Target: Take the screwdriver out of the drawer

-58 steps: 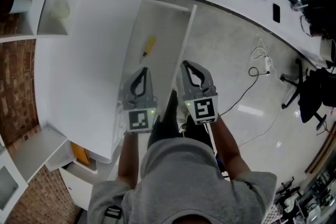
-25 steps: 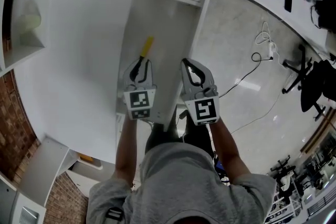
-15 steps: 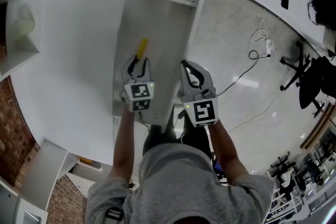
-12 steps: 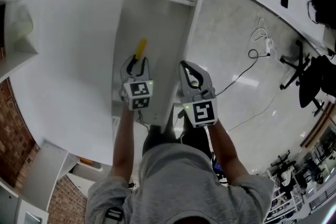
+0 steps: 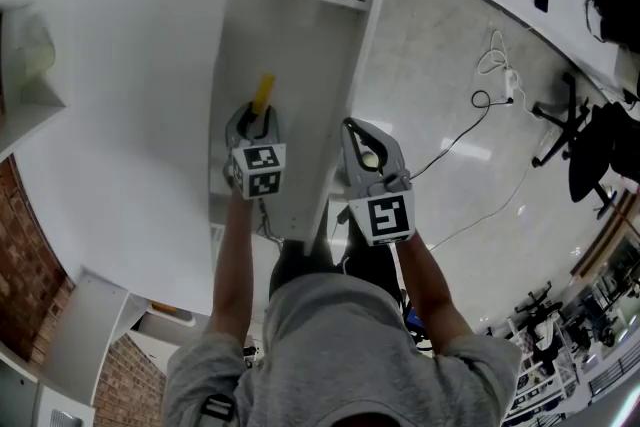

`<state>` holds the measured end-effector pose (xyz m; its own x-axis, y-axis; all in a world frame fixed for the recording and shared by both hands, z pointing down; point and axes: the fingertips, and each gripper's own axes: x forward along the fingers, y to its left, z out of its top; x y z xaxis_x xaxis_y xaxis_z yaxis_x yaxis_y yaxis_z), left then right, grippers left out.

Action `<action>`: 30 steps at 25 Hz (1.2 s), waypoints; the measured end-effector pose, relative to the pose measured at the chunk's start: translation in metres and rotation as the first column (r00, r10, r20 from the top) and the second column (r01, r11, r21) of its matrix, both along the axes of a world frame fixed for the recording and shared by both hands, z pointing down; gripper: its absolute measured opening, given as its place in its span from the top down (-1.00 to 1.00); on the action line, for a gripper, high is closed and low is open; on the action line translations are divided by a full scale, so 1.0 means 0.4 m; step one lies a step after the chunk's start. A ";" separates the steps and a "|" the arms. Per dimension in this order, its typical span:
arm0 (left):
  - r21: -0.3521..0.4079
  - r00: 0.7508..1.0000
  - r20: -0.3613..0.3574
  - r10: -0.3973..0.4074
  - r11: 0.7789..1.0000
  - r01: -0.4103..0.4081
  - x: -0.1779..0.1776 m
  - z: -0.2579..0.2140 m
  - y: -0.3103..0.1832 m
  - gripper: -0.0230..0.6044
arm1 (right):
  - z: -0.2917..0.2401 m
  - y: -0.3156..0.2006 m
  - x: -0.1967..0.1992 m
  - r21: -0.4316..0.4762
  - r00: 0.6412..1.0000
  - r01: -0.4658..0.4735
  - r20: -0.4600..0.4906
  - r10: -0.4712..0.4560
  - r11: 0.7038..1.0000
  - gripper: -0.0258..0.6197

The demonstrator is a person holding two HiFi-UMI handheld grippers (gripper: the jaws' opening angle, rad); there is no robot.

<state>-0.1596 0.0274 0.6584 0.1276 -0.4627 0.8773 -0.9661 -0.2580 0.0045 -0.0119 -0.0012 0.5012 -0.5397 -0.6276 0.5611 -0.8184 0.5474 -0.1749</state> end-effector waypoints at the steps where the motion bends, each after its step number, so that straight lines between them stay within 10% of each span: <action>1: -0.001 1.000 0.005 0.001 1.000 -0.001 0.000 0.002 0.000 0.45 | -0.001 0.000 0.001 0.002 1.000 0.000 0.001 0.000 1.000 0.91; 30: 0.014 0.998 0.022 -0.051 0.999 0.051 -0.016 0.012 -0.002 0.65 | -0.028 0.018 0.030 0.024 1.000 0.001 -0.016 0.000 1.000 0.91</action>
<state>-0.1661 0.0267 0.6630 0.0843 -0.4797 0.8734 -0.9779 -0.2083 -0.0200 0.0001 0.0059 0.4902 -0.5313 -0.6408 0.5541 -0.8206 0.5517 -0.1489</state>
